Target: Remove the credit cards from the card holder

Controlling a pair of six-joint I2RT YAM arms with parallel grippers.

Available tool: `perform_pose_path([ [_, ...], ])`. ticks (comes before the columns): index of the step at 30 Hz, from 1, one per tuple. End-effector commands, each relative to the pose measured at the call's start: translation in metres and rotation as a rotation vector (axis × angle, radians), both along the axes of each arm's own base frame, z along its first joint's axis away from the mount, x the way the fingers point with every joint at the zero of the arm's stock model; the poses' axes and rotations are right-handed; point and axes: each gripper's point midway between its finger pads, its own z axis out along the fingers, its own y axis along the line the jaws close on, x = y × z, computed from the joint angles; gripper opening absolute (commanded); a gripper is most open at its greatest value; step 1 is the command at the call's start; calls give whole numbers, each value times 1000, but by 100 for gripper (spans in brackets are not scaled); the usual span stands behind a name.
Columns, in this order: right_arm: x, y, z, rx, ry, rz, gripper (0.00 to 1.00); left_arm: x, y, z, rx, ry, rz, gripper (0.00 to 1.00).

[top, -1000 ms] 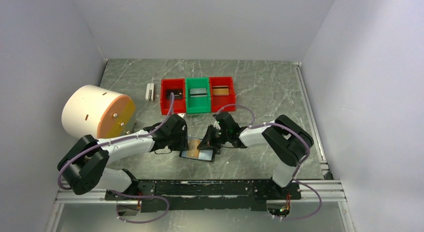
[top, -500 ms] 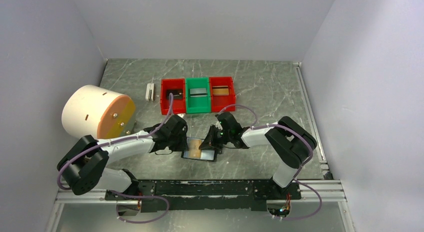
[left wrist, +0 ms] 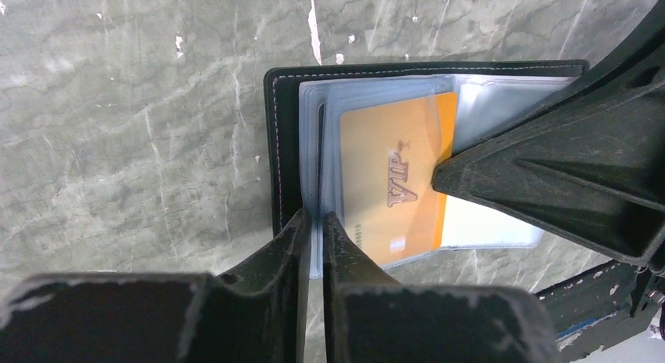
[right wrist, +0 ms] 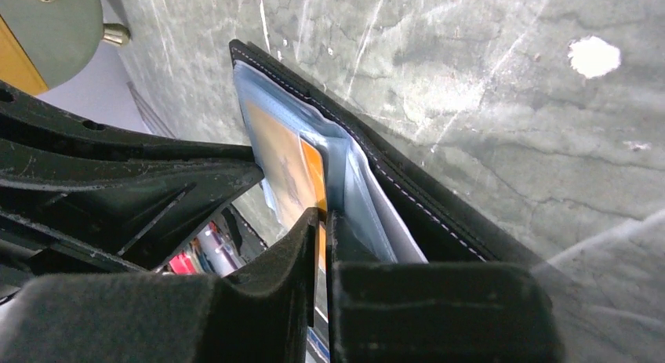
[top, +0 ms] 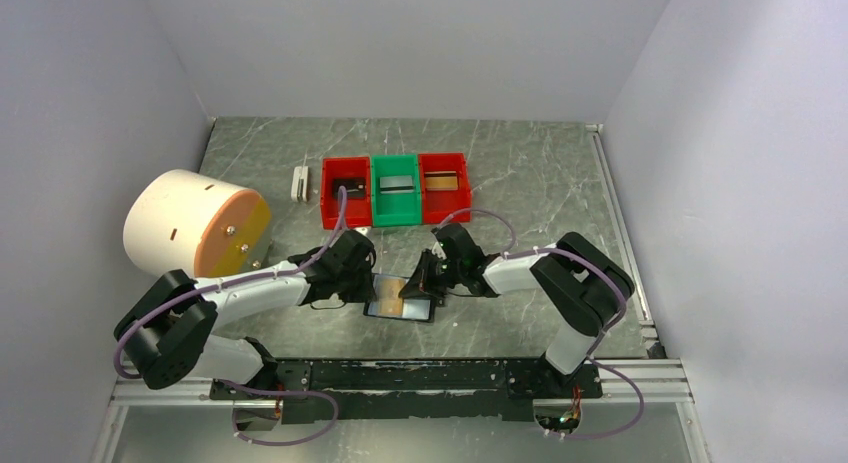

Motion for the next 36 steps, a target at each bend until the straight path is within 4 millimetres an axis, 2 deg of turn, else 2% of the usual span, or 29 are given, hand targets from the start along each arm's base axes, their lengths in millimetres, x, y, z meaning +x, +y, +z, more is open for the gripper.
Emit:
perform_pose_path([
  [1, 2, -13, 0, -48, -41, 0, 8, -16, 18, -20, 92, 57, 17, 9],
  [7, -1, -19, 7, 10, -30, 25, 10, -17, 19, -21, 89, 59, 26, 9],
  [10, -3, -17, 3, 0, -14, 53, 10, -14, 17, -15, 70, 35, 35, 9],
  [13, 0, -19, -3, -30, 2, 25, 11, -5, 9, 7, 8, -27, 40, 21],
  [16, 2, -19, -4, -37, 2, 18, 12, 6, -6, 39, -84, -108, 20, 44],
  [18, 3, -18, -5, -40, 12, 12, 11, 11, -18, 59, -154, -153, -10, 51],
  [21, 5, -20, -8, -61, 8, 4, 11, 14, -37, 78, -245, -185, -59, 53],
  [24, 7, -23, -8, -85, -1, -5, 11, 5, -52, 69, -271, -118, -129, 50],
  [27, 7, -24, -6, -80, -6, -12, 11, -2, -59, 49, -274, -41, -149, 43],
  [30, 7, -25, -7, -80, -5, -17, 11, -6, -53, 27, -242, 17, -100, 36],
  [36, 7, -26, -3, -76, -14, -23, 12, -12, -28, -7, -116, 72, -13, 32],
])
